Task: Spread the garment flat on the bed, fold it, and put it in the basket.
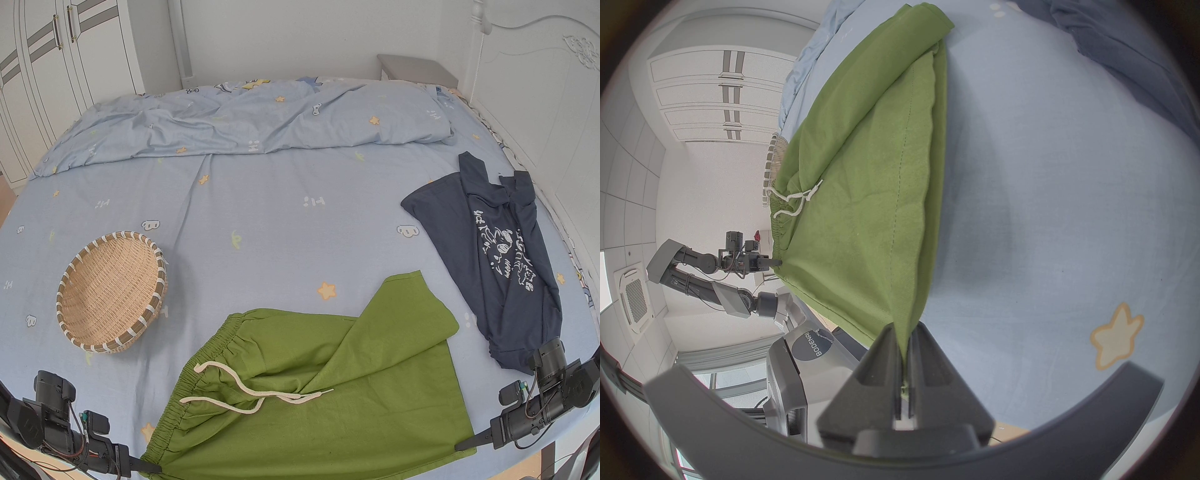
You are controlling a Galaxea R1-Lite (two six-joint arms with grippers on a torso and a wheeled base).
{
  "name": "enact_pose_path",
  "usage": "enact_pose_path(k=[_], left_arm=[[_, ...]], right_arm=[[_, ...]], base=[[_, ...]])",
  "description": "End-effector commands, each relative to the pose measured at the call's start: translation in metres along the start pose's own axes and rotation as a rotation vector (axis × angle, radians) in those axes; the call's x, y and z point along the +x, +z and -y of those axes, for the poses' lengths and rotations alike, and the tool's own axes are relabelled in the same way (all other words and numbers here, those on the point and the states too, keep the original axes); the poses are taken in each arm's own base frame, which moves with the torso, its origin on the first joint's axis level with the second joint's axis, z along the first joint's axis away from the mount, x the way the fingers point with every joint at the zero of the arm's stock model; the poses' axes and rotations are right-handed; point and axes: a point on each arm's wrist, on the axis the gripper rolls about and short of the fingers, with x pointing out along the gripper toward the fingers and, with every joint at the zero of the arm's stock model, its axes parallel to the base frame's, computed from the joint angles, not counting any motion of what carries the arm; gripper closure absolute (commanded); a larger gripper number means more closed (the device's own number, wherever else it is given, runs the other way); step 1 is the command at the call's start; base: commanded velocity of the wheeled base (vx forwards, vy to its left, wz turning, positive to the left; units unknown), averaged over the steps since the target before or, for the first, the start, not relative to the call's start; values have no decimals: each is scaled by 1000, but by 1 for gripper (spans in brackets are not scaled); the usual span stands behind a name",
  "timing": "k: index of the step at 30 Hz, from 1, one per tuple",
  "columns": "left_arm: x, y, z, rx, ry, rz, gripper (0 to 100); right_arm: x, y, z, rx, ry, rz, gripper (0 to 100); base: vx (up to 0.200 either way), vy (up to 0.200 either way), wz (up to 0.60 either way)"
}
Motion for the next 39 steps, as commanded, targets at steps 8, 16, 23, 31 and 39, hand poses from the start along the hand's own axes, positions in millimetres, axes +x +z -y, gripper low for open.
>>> enact_pose_path(k=[8, 16, 23, 31, 39], left_arm=[[2, -6, 1, -11, -5, -40, 100], [2, -6, 1, -7, -7, -42, 0], [1, -6, 1, -11, -5, -35, 0], [-2, -5, 2, 6, 0, 6, 0], [-27, -14, 18, 115, 9, 220, 0]], right_arm=[[1, -1, 0, -5, 3, -11, 100], [1, -1, 0, -13, 3, -9, 0], [-1, -1, 2, -6, 0, 4, 0], [-6, -2, 5, 10, 38, 49, 0], [-9, -2, 7, -43, 42, 145, 0]], base=[[0, 0, 0], [0, 0, 0], [0, 0, 0], [0, 0, 0], [0, 0, 0]])
